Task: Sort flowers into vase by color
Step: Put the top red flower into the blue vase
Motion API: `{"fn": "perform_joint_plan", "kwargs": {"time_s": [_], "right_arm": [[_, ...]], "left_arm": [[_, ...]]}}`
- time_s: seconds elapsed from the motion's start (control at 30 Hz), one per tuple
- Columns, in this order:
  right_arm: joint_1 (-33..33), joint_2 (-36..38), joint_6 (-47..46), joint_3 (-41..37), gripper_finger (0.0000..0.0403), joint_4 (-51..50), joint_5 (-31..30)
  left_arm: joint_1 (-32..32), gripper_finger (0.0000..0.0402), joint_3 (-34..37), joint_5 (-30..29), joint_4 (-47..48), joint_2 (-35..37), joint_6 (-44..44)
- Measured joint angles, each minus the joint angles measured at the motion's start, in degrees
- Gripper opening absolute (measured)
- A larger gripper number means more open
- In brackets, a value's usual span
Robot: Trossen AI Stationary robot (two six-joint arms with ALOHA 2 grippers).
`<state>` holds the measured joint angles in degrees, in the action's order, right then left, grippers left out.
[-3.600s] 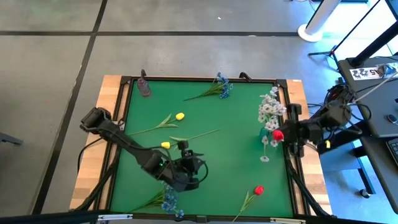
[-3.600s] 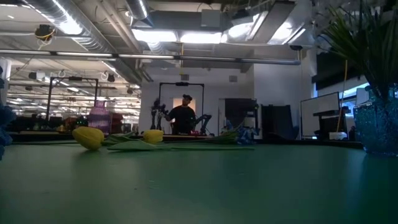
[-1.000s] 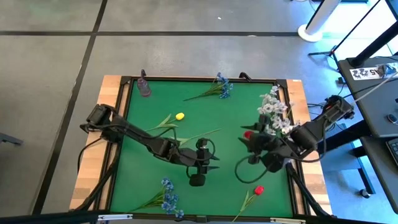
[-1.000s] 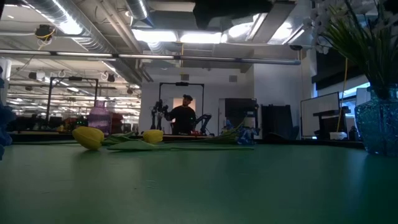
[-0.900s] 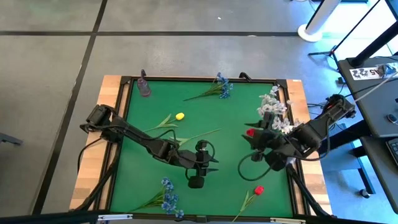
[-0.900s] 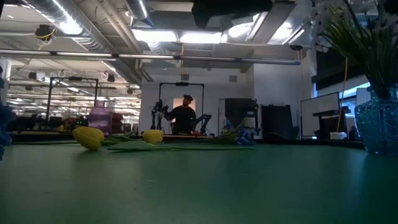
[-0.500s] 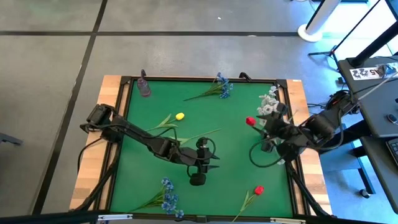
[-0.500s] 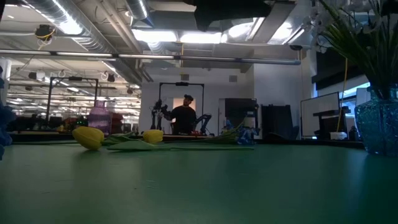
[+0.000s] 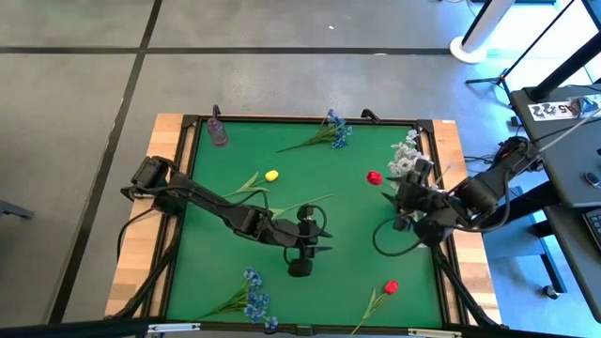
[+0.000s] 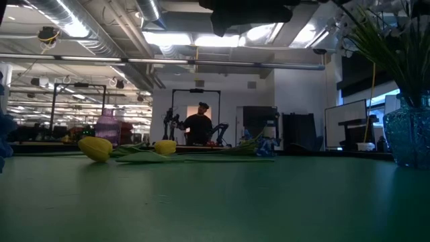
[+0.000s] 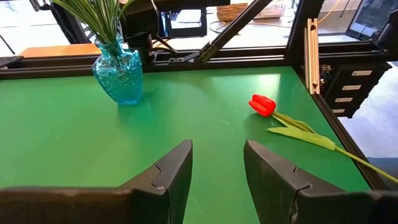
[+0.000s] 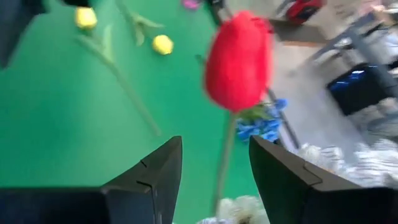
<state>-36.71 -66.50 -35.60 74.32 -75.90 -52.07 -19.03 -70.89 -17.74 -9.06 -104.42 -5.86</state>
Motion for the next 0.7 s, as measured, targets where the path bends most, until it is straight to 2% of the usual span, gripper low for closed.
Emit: {"fn": "perform_joint_plan", "kwargs": {"time_s": [0.13, 0.23, 0.4, 0.57, 0.7], "right_arm": [[1.4, 0.0, -0.2, -0.6, 0.0184, 0.5, -2.4], [4.7, 0.0, 0.4, -1.4, 0.0165, 3.0, 0.5], [9.6, -0.1, 5.8, -3.2, 0.0096, 7.9, 6.7], [10.1, 1.5, 7.3, -3.2, 0.0011, 7.0, 9.0], [10.1, 4.3, 5.8, -1.8, 0.0019, 4.0, 10.8]], "left_arm": [[0.0, 0.0141, 0.0, 0.0, 0.0, 0.0, 0.0], [0.0, 0.0141, 0.0, 0.0, -0.4, 0.0, 0.0], [0.0, 0.0141, 0.0, 0.0, -0.9, 0.0, 0.0], [0.0, 0.0141, 0.0, 0.0, -0.9, 0.0, 0.0], [0.0, 0.0141, 0.0, 0.0, -0.9, 0.0, 0.2]]}}
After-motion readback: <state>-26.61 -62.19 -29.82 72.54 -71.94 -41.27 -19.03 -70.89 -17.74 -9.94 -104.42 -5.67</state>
